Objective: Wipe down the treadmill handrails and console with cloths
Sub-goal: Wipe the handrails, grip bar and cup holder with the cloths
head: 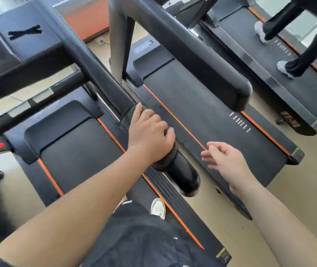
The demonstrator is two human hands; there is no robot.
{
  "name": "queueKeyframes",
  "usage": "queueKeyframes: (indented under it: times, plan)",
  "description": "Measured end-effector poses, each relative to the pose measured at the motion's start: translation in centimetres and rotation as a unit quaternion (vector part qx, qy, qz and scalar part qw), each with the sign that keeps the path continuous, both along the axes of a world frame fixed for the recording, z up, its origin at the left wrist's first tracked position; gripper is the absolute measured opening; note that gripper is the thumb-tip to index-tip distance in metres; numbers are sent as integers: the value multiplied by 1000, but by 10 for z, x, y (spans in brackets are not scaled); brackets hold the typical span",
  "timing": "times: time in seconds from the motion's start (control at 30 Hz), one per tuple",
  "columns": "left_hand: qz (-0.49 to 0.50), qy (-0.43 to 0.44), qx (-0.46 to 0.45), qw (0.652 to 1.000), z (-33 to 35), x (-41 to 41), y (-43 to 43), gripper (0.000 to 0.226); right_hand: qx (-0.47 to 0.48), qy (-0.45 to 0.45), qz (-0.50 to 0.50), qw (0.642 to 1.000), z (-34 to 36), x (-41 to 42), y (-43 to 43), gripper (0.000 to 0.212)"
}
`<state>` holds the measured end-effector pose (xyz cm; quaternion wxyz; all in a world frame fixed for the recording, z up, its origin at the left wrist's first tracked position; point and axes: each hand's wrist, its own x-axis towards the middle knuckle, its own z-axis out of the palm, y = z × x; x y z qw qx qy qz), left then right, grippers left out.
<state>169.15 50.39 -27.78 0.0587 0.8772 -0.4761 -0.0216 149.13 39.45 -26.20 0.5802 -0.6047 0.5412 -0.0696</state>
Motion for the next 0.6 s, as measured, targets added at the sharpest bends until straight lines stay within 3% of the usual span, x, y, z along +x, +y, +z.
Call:
queueKeyframes:
  times: [0.17,0.33,0.4,0.5,0.6]
  plan:
    - [-151,30,-92,984,-21,-120,22,24,-33,-8,-45,998,-5,-7,5,22]
    - [-386,33,-128,913,-21,-67,29,39,-34,3,-14,999,-7,-3,10,18]
    - [-350,19,-150,924,-15,-16,24,39,-35,-1,4,999,-6,5,13,17]
    - [-167,-28,-145,975,-11,46,21,30,-49,-8,36,998,-4,16,18,17]
    - [-50,-16,-115,992,-13,10,20,27,-93,-12,74,993,-2,30,21,15]
